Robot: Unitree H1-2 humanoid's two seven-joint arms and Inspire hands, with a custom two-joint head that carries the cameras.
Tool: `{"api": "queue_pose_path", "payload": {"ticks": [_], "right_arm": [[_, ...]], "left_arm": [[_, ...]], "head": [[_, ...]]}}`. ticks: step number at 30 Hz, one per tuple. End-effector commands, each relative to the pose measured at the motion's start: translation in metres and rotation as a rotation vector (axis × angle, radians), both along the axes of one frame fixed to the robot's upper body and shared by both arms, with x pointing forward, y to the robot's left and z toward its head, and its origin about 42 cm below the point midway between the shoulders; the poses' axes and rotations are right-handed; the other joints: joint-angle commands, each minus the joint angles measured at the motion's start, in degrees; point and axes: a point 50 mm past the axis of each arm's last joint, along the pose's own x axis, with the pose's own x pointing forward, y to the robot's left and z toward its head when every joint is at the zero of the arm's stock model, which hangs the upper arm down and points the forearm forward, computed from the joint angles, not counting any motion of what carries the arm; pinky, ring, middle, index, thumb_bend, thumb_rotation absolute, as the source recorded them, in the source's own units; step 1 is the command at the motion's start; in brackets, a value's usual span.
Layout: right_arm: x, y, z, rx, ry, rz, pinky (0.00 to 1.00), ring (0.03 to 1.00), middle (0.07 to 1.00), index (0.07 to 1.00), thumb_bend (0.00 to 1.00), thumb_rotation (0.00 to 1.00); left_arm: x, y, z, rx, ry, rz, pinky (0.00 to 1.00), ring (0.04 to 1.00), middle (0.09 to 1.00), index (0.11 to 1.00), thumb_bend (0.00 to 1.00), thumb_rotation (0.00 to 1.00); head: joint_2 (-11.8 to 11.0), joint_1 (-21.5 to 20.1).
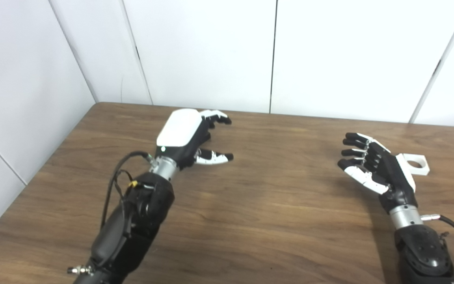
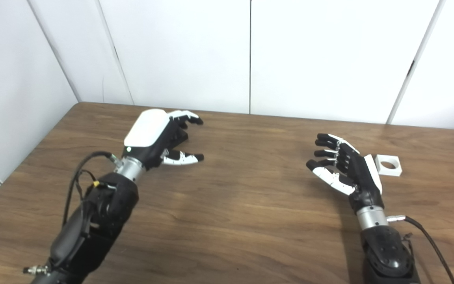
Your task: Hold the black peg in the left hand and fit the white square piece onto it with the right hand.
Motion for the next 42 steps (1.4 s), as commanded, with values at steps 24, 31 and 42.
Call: {"api": "queue_pose_path", "payload": {"ticks": [24,31,42], "right_arm": [[0.006,-0.005,0.011,0.001,-0.05,0.0,0.59,0.693,0.754,0.751,0.77,0.38],[0.007,-0.002,0.012,0.0,-0.053,0.003,0.6,0.691,0.757,0.75,0.78,0.38],[0.004,-0.001,0.013,0.003,-0.06,0.006,0.59,0.688,0.753,0.753,0.77,0.38]], "left_arm": [[0.053,0.04,0.037,0.117,-0.08,0.336,0.67,0.775,0.814,0.663,0.78,0.37],[0.07,0.034,0.037,0.118,-0.014,0.423,0.74,0.859,0.85,0.645,0.84,0.46],[0.093,0.016,0.022,0.138,0.071,0.474,0.71,0.868,0.862,0.635,0.91,0.55]], "head": [[0.05,0.18],[0.02,0.0],[0.58,-0.57]]}}
